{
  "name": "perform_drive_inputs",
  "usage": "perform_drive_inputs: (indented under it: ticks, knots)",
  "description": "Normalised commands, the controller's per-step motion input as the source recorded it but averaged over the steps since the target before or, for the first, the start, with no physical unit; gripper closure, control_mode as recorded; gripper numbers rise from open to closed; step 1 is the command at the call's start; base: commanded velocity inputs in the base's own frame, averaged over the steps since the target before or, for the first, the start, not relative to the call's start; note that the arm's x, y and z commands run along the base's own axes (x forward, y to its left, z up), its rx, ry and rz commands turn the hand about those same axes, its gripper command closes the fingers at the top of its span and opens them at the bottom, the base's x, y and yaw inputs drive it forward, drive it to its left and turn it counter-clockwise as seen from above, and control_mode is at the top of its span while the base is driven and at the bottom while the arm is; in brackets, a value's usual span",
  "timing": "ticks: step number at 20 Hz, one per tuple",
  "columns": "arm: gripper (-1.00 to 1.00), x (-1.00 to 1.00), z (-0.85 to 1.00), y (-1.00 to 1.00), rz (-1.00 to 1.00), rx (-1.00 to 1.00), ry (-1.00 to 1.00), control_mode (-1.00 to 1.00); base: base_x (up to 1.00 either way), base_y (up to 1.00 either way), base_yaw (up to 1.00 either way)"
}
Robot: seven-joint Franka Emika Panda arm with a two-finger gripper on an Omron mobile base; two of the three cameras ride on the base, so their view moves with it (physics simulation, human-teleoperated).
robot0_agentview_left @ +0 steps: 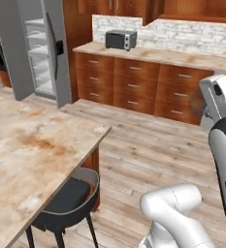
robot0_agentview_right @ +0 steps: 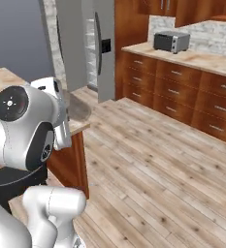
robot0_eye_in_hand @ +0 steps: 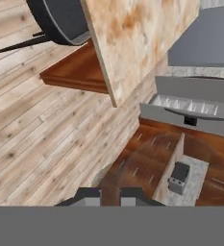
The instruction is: There is a bowl on the dining counter. Grab a lemon wedge from the fridge and place it in the bowl. Then get the liquor bottle and glass cup from the cabinet and place them next to the bowl.
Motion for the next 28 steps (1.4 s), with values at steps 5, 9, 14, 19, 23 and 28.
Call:
perform_drive_inputs:
  ticks: [5,9,14,19,23,28]
  knots:
    - [1.00,0.00,0.00,0.00,0.00,0.00,0.00,1.00,-0.97,0.43,0.36]
    - [1.00,0.00,0.00,0.00,0.00,0.00,0.00,1.00,-0.91,0.50,0.37]
    - [1.00,0.00,0.00,0.00,0.00,0.00,0.00,1.00,-0.88,0.51,0.39]
    - [1.00,0.00,0.00,0.00,0.00,0.00,0.00,1.00,-0.84,0.51,0.40]
    - [1.00,0.00,0.00,0.00,0.00,0.00,0.00,1.00,-0.36,0.37,0.39]
    - [1.00,0.00,0.00,0.00,0.00,0.00,0.00,1.00,0.58,-0.06,0.46]
